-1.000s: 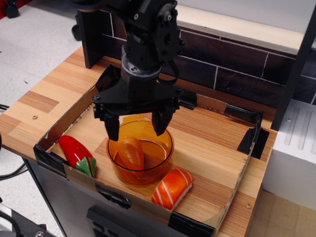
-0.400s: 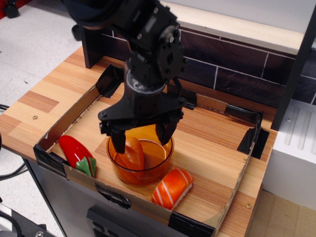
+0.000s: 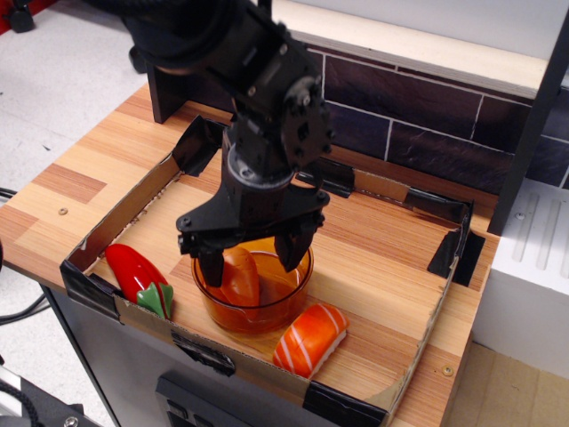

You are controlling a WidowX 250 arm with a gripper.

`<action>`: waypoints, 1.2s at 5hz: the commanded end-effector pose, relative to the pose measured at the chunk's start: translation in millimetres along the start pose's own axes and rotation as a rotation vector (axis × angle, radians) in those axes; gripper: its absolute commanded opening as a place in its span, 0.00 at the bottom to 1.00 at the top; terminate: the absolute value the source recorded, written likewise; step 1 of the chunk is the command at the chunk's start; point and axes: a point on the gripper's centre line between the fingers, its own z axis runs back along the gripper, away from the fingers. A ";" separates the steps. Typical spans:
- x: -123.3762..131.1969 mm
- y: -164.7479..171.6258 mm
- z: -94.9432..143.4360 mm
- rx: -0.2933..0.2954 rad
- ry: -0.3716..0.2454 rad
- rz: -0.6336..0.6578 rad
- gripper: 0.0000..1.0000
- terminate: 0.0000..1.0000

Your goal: Take carrot out of pot

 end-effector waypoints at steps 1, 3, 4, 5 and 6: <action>-2.3 -4.6 -6.8 0.006 -0.017 0.002 1.00 0.00; -2.3 -2.1 -1.0 0.002 -0.001 0.010 0.00 0.00; -0.6 -1.2 14.1 -0.010 0.002 0.018 0.00 0.00; 5.5 -1.0 40.4 -0.056 0.000 0.051 0.00 0.00; 15.6 -5.6 76.0 -0.131 -0.008 0.099 0.00 0.00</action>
